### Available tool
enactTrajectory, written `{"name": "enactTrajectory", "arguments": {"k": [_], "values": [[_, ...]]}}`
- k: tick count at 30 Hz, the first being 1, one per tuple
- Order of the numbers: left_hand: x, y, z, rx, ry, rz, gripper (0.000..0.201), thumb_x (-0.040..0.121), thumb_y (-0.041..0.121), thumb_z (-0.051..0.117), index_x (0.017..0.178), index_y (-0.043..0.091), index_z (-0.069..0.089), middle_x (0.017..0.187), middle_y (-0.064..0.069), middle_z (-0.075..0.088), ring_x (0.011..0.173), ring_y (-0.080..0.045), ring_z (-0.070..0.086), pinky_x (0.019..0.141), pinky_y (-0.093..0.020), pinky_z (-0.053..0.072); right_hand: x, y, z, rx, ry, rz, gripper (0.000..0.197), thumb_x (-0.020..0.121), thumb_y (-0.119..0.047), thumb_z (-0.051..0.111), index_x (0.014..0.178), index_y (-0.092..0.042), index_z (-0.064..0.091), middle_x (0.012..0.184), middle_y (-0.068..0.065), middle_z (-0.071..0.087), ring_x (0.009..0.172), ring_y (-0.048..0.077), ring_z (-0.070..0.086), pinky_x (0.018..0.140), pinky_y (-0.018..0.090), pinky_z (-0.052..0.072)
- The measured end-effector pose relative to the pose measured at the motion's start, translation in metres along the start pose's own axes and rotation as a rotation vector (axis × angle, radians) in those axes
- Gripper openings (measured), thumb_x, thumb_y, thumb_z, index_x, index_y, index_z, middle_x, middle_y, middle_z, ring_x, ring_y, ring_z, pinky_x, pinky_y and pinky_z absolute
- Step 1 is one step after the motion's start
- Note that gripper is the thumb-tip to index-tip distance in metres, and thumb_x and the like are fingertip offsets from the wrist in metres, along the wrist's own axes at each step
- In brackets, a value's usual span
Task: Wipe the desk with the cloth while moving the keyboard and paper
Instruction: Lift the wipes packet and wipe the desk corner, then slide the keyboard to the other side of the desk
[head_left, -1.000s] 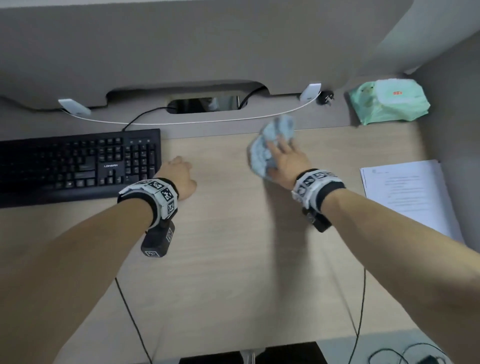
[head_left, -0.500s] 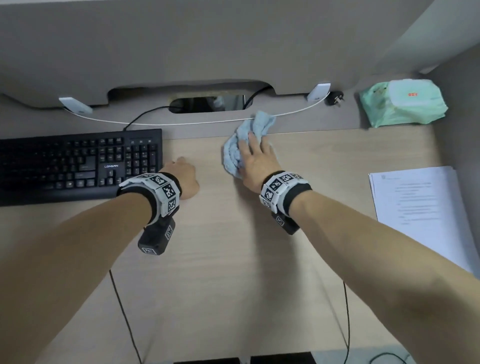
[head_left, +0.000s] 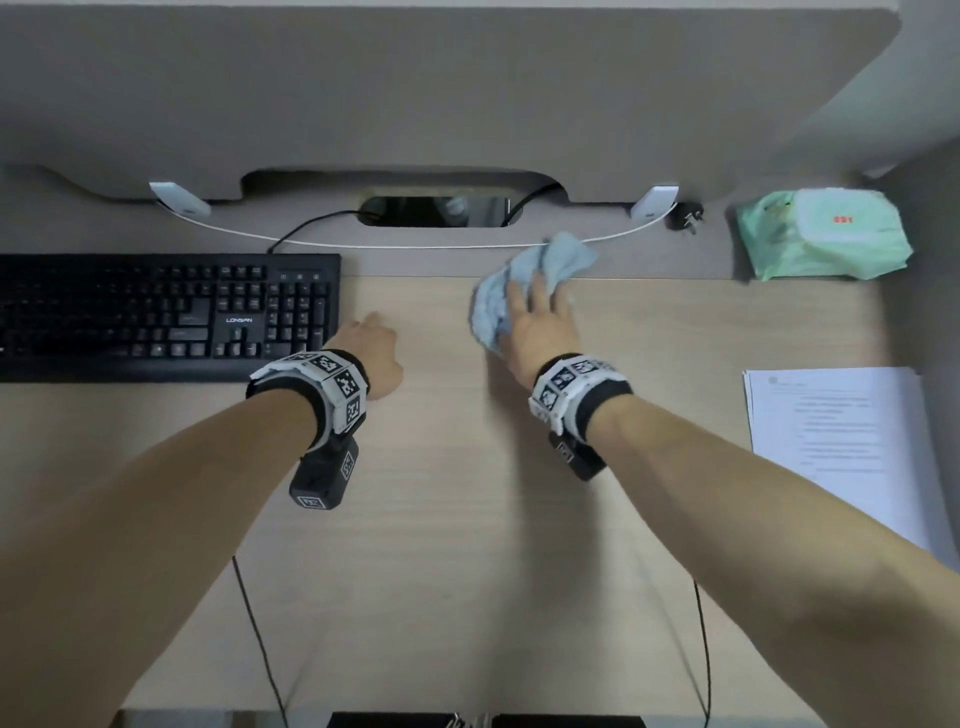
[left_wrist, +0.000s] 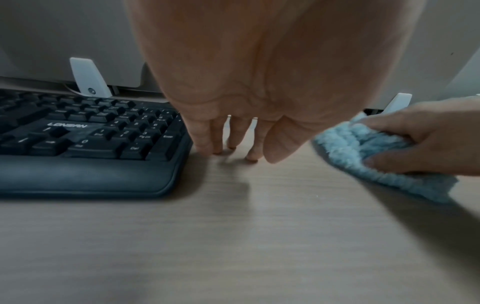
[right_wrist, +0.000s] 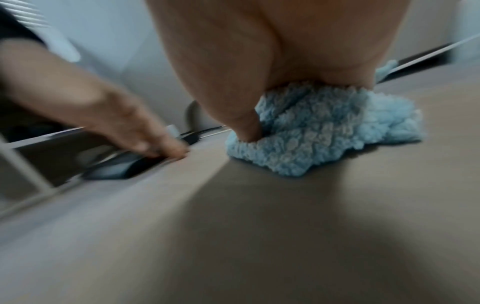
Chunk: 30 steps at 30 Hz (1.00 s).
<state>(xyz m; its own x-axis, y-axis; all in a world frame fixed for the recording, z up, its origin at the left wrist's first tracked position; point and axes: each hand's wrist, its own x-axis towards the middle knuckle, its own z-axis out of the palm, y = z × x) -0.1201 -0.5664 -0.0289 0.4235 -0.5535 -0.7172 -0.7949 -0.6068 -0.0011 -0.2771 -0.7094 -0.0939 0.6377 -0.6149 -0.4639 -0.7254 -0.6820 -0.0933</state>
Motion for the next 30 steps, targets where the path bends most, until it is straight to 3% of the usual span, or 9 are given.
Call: {"name": "enactTrajectory", "arguments": {"k": [3,5,11,16,19,21,23,26,30], "values": [[-0.003,-0.012,0.004,-0.186,0.100,0.038,0.060,0.085,0.007,0.047,0.144,0.013,0.042,0.157,-0.010,0.027,0.142,-0.031,0.032,0.116,-0.038,0.028,-0.030,-0.052,0.009,-0.083,-0.054,-0.282,0.075,0.088,-0.027,0.057,0.155,-0.016,0.023,0.163,0.014,0.008,0.145,0.048,0.009,0.118,0.057,0.015],[-0.006,-0.026,0.003,-0.351,0.181,0.031,0.058,0.085,0.003,0.046,0.142,0.014,0.045,0.152,-0.011,0.039,0.137,-0.031,0.040,0.114,-0.036,0.033,-0.035,-0.056,0.008,-0.034,-0.035,-0.341,0.075,0.093,-0.027,0.057,0.156,-0.020,0.018,0.164,0.008,0.008,0.148,0.041,0.007,0.120,0.051,0.016],[-0.007,-0.119,-0.001,-0.647,0.378,0.008,0.033,0.080,0.020,0.041,0.101,0.022,0.066,0.107,-0.007,0.069,0.095,-0.026,0.064,0.091,-0.037,0.053,-0.035,-0.063,-0.020,0.042,0.060,0.222,0.071,0.091,-0.036,0.060,0.150,-0.018,0.025,0.151,0.017,0.030,0.132,0.044,0.033,0.102,0.049,0.040],[-0.014,-0.237,0.004,-0.645,0.520,-0.208,0.021,0.086,0.019,0.050,0.099,0.021,0.067,0.107,-0.009,0.070,0.100,-0.031,0.064,0.095,-0.031,0.048,-0.068,-0.172,-0.015,-0.009,-0.121,0.038,0.071,0.088,-0.036,0.060,0.146,-0.016,0.024,0.141,0.019,0.029,0.125,0.043,0.039,0.098,0.050,0.044],[-0.017,-0.298,0.005,-0.608,0.571,-0.289,0.027,0.087,0.019,0.056,0.111,0.011,0.066,0.115,-0.016,0.067,0.109,-0.036,0.061,0.096,-0.035,0.047,-0.084,-0.217,-0.011,-0.047,-0.240,-0.012,0.085,0.086,-0.058,0.057,0.149,-0.016,0.018,0.144,0.018,0.026,0.118,0.040,0.051,0.081,0.043,0.046],[-0.020,-0.328,0.006,-0.605,0.585,-0.339,0.032,0.087,0.021,0.058,0.115,0.009,0.065,0.119,-0.019,0.064,0.111,-0.038,0.059,0.096,-0.038,0.047,-0.083,-0.228,-0.014,-0.052,-0.276,0.018,0.094,0.079,-0.079,0.046,0.147,-0.017,0.027,0.142,0.015,0.039,0.110,0.033,0.058,0.078,0.039,0.047],[-0.021,-0.353,0.008,-0.617,0.574,-0.382,0.035,0.086,0.025,0.058,0.117,0.010,0.063,0.122,-0.019,0.061,0.114,-0.039,0.057,0.098,-0.040,0.047,-0.076,-0.230,-0.025,-0.009,-0.223,0.053,0.093,0.075,-0.088,0.035,0.135,-0.018,0.048,0.118,0.009,0.060,0.091,0.027,0.060,0.069,0.034,0.047],[-0.019,-0.379,0.011,-0.647,0.572,-0.401,0.037,0.083,0.030,0.058,0.116,0.012,0.061,0.124,-0.019,0.059,0.114,-0.040,0.056,0.101,-0.043,0.046,-0.057,-0.229,-0.044,0.135,-0.063,0.137,0.077,0.083,-0.081,0.036,0.106,-0.013,0.061,0.087,0.005,0.063,0.078,0.025,0.060,0.059,0.030,0.043],[-0.013,-0.404,0.012,-0.643,0.555,-0.484,0.050,0.082,0.035,0.060,0.127,0.012,0.055,0.131,-0.020,0.053,0.122,-0.041,0.050,0.106,-0.046,0.040,-0.032,-0.237,-0.055,0.447,0.035,0.267,0.050,0.094,-0.052,0.053,0.114,-0.007,0.057,0.106,0.010,0.063,0.102,0.031,0.061,0.077,0.031,0.044]]}}
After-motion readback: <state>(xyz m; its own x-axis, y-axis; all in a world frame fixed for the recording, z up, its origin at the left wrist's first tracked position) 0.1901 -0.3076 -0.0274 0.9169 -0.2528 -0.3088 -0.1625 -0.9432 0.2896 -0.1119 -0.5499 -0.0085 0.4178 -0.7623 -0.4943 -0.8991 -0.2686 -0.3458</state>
